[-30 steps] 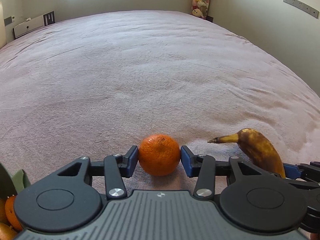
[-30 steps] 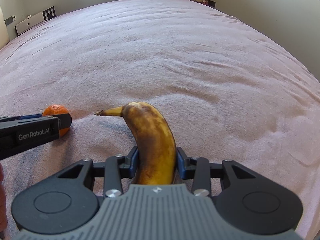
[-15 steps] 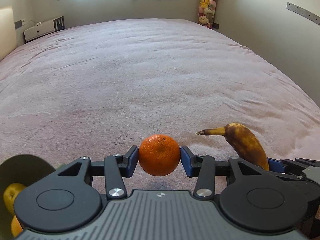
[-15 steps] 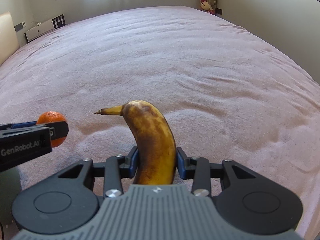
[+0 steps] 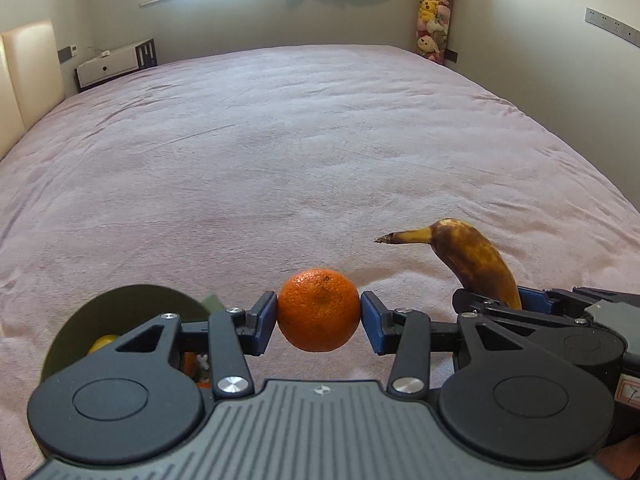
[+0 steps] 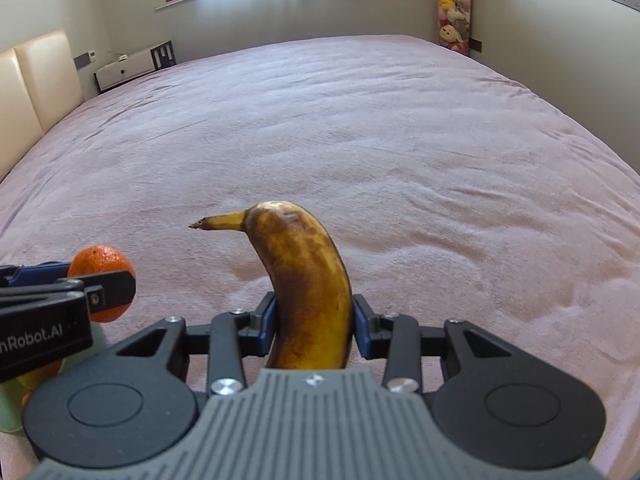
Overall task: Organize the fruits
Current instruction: 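Carry the mandarin and banana in both grippers over the green colander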
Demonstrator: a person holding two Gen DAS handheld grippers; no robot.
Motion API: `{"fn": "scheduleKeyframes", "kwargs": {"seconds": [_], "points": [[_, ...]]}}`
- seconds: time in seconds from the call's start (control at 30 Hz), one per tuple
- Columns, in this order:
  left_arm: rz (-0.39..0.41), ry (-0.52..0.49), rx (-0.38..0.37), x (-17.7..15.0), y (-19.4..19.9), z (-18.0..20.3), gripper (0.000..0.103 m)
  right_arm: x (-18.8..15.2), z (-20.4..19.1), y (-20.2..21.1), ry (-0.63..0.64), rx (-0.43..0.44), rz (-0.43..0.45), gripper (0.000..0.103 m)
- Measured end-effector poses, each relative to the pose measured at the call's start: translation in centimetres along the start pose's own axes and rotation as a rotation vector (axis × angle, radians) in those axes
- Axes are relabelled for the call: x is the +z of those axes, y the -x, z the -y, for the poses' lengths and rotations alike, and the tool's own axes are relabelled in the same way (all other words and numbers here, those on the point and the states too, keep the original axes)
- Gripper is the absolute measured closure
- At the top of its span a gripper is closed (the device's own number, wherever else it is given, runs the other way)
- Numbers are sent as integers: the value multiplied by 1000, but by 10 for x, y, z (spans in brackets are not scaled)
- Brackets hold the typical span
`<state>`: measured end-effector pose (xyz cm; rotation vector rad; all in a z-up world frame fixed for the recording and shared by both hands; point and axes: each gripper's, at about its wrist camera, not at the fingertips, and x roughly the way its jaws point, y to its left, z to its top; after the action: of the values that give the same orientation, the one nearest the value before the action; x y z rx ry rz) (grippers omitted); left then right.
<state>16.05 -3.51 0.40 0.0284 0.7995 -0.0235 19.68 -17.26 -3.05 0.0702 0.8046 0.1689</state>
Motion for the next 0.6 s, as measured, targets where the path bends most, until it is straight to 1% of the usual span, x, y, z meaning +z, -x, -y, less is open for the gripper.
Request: {"fn": "scheduleKeyframes", "kwargs": {"seconds": [0.3, 0.47, 0.6], "points": [[41, 29, 38, -5, 35, -23, 52, 1, -20, 27, 43, 60, 33, 67], [62, 56, 50, -7, 56, -47, 52, 2, -35, 40, 68, 102, 43, 67], [51, 100, 46, -8, 70, -73, 52, 4, -49, 48, 88, 153, 55, 67]]}}
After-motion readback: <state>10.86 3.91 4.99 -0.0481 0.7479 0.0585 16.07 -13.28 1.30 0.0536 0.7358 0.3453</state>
